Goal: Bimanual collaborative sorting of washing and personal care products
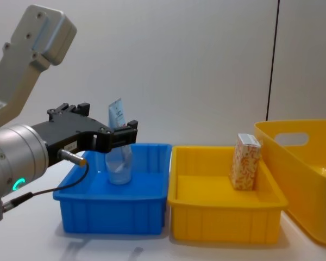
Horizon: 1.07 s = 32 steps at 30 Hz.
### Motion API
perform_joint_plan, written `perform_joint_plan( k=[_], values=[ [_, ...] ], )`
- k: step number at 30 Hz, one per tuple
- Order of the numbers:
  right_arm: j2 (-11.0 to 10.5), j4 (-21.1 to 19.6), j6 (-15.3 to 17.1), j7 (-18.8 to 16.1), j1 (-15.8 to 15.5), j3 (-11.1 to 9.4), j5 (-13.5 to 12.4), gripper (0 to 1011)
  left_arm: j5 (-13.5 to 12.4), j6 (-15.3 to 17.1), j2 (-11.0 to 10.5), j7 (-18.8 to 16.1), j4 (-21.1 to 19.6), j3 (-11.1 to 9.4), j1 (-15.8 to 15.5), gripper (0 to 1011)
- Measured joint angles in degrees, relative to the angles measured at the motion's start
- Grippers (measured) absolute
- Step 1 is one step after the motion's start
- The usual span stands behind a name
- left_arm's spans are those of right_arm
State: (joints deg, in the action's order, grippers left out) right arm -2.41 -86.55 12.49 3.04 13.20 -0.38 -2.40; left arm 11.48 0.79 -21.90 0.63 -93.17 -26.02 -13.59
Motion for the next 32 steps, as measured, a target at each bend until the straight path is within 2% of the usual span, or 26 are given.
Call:
perform_joint_plan(
  k=[6, 12, 16, 22, 24, 25, 32],
  values=[
    [0.5, -2.2, -2.0, -1.9, -0.3, -1.0, -2.2, 1002, 0.0, 0.0, 0.0, 0.0, 0.0, 0.0, 0.0, 1002],
    [0.2, -2.3, -2.1, -1.9, -0.6, -0.8, -2.3, 1002, 0.0, 0.0, 0.0, 0.0, 0.0, 0.0, 0.0, 1001],
    [-0.7, -3.0, -2.5, -2.2, -1.3, -0.1, -2.9, 1002, 0.0, 0.0, 0.0, 0.0, 0.0, 0.0, 0.0, 1001],
    [-3.4, -5.0, -3.9, -3.0, -3.4, 2.2, -4.8, 1002, 0.0, 0.0, 0.0, 0.0, 0.0, 0.0, 0.0, 1001],
    [-5.1, -6.1, -4.7, -3.5, -4.7, 3.6, -6.0, 1002, 0.0, 0.0, 0.0, 0.0, 0.0, 0.0, 0.0, 1001],
    [-5.1, -6.1, -4.7, -3.5, -4.7, 3.6, -6.0, 1002, 0.0, 0.0, 0.0, 0.0, 0.0, 0.0, 0.0, 1001],
    [-9.2, -9.1, -6.7, -4.7, -8.0, 7.0, -8.8, 1002, 0.0, 0.0, 0.0, 0.0, 0.0, 0.0, 0.0, 1001]
  ],
)
